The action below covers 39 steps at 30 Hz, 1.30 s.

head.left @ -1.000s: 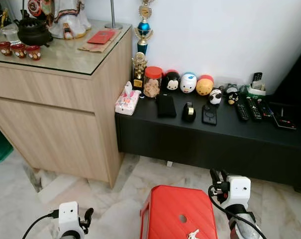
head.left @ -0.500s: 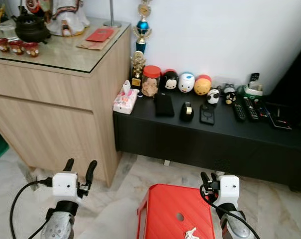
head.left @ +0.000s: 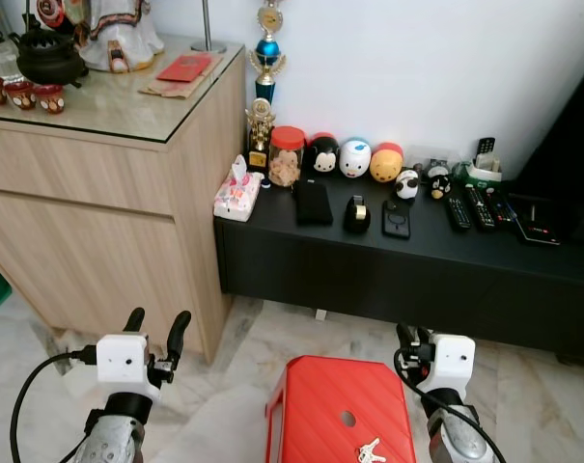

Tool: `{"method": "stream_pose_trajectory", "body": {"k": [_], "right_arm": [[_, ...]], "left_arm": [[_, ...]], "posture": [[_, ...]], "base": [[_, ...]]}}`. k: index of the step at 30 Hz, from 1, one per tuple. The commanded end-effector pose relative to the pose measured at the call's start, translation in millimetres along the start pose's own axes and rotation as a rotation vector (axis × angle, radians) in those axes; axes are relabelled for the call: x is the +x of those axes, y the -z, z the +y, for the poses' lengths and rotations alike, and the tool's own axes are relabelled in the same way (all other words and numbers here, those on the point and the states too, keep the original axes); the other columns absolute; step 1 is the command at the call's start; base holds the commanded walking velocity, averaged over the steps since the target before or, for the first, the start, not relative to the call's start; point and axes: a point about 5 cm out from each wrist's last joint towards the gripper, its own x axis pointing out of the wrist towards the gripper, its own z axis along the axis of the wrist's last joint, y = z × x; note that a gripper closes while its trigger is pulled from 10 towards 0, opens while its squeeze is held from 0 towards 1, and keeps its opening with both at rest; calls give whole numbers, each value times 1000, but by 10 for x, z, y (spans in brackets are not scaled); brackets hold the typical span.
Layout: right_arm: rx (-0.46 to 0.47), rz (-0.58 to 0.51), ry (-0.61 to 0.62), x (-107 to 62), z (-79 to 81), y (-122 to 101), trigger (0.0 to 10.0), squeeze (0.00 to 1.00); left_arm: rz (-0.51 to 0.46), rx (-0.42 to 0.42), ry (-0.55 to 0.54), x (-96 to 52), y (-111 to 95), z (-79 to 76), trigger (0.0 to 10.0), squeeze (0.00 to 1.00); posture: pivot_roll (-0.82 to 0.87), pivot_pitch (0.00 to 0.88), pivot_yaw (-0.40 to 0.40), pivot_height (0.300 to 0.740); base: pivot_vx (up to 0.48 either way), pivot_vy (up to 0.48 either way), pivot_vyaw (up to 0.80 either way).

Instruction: Hang keys on a hook

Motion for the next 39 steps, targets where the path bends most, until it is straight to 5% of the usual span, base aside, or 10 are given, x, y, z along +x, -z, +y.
{"method": "stream_pose_trajectory", "body": {"k": [1, 39], "right_arm": [[17, -9, 19, 13, -7, -38, 10000, 0], [2, 1, -12, 46, 38, -57, 10000, 0]], "left_arm": [[-9, 10, 9, 34, -62, 15, 10000, 0], [17, -23, 9, 103, -180, 44, 10000, 0]], "posture": [[113, 0, -73, 740], [115, 0, -71, 740]], "base": [[0, 0, 0], [0, -40, 91]]}}
